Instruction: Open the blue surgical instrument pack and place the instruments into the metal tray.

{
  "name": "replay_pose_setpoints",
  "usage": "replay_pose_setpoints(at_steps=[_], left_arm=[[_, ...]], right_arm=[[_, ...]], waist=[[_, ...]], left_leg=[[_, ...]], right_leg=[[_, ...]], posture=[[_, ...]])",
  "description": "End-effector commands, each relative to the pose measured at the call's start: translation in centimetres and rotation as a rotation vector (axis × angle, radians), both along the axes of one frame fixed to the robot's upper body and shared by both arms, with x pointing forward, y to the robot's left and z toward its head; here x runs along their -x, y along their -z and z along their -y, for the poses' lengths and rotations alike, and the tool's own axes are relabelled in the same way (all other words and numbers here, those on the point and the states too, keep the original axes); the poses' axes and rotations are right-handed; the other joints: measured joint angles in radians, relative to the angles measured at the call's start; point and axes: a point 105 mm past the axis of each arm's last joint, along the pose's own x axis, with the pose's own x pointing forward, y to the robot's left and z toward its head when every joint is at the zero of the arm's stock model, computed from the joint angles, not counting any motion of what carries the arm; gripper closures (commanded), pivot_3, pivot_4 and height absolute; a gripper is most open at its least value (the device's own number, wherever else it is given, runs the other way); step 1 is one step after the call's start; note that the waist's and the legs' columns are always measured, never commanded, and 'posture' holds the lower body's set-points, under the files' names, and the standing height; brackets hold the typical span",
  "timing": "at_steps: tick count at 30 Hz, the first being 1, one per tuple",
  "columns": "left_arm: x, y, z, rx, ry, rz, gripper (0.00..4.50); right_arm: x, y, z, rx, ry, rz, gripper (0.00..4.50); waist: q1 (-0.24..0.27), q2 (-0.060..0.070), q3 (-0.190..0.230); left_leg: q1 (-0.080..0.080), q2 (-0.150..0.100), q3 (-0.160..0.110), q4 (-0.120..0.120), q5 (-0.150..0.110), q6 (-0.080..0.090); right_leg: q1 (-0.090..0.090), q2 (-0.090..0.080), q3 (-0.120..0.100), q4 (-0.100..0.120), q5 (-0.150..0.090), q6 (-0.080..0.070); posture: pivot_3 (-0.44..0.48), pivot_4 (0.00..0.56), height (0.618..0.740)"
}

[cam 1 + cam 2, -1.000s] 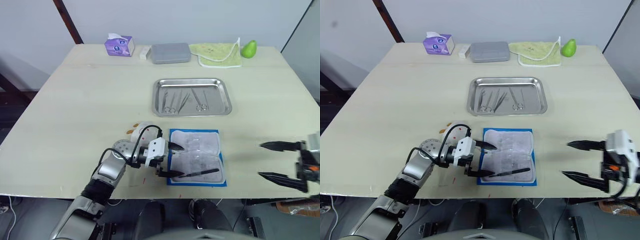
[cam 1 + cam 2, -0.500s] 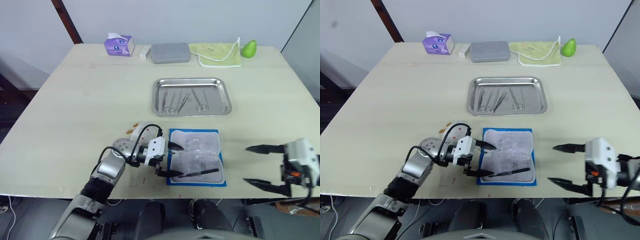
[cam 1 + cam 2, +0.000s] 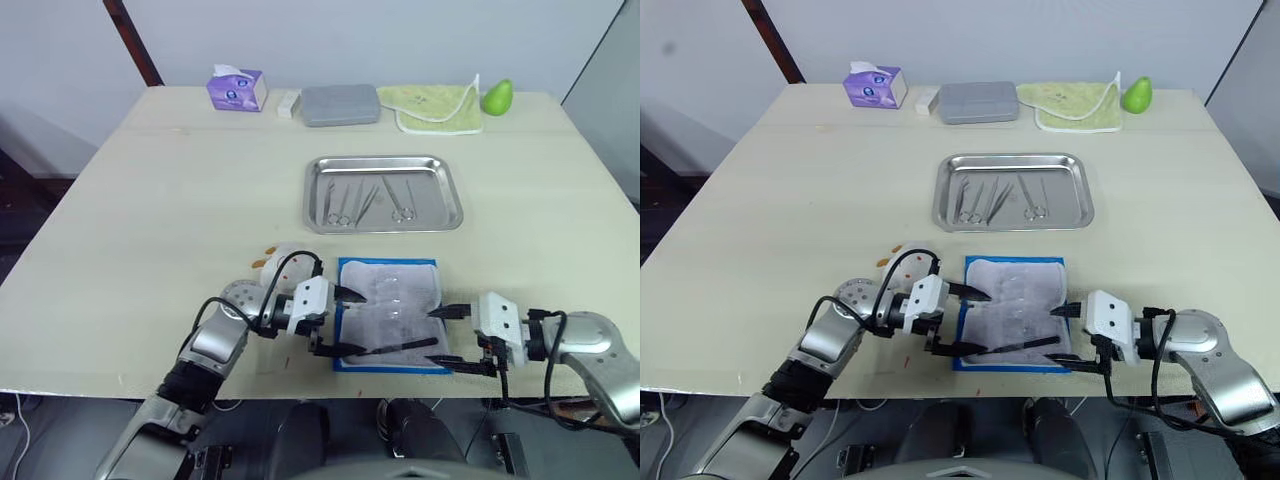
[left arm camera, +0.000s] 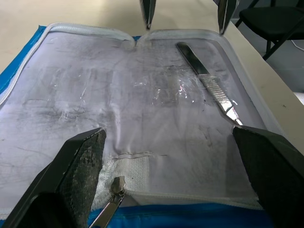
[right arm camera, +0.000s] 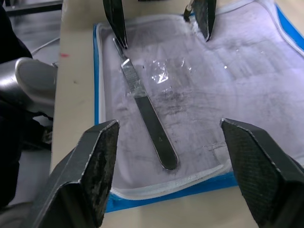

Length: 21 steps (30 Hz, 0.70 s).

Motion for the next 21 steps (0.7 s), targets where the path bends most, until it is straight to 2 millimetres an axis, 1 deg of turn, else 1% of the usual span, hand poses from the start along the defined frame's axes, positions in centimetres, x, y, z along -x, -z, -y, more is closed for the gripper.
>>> replay_pose_setpoints(at_steps=[1, 9, 15, 18, 19, 21], left_arm=[[0.6, 1.0, -0.4, -0.033, -0.005, -0.047, 0.00], [0.7, 1.0, -0.4, -0.036, -0.005, -0.049, 0.00], [0.8, 1.1, -0.4, -0.035, -0.006, -0.051, 0.00], [0.9, 1.1, -0.3, -0.033, -0.004, -0.052, 0.00], [0.9, 1.0, -0.3, -0.032, -0.004, -0.053, 0.00], [1.0, 1.0, -0.2, -0.030, -0.004, -0.053, 0.00]], right_arm=[[-0.2, -0.1, -0.4, 0.002, -0.027, 0.028, 1.04], [-0.8, 1.2, -0.9, 0.017, -0.036, 0.011, 1.04], [-0.7, 2.3, -0.7, 0.043, -0.039, -0.025, 1.04], [-0.4, 3.1, -0.7, 0.060, -0.041, -0.065, 1.88], [-0.3, 3.5, -0.7, 0.067, -0.037, -0.080, 2.29], [-0.3, 4.0, -0.6, 0.076, -0.021, -0.112, 3.36]], waist=[[0.001, 0.000, 0.000], [0.000, 0.000, 0.000], [0.000, 0.000, 0.000], [0.000, 0.000, -0.001], [0.000, 0.000, -0.001], [0.000, -0.001, -0.002]], left_leg=[[0.000, 0.000, 0.000, 0.000, 0.000, 0.000], [0.000, 0.000, 0.000, 0.000, 0.000, 0.000], [0.001, 0.000, 0.000, 0.000, 0.000, 0.000], [0.001, 0.000, 0.000, 0.000, 0.000, 0.000], [0.001, 0.000, 0.000, 0.000, 0.000, 0.000], [0.001, 0.000, 0.000, 0.000, 0.000, 0.000]], right_leg=[[0.000, 0.000, 0.000, 0.000, 0.000, 0.000], [0.000, 0.000, 0.000, 0.000, 0.000, 0.000], [0.000, 0.000, 0.000, 0.001, 0.000, 0.000], [0.000, 0.000, 0.000, 0.001, 0.000, 0.000], [0.000, 0.000, 0.000, 0.001, 0.000, 0.000], [0.000, 0.000, 0.000, 0.001, 0.000, 0.000]], posture=[[0.000, 0.150, 0.738], [0.000, 0.150, 0.738], [0.000, 0.150, 0.738], [0.000, 0.150, 0.738], [0.000, 0.150, 0.738], [0.000, 0.150, 0.738]])
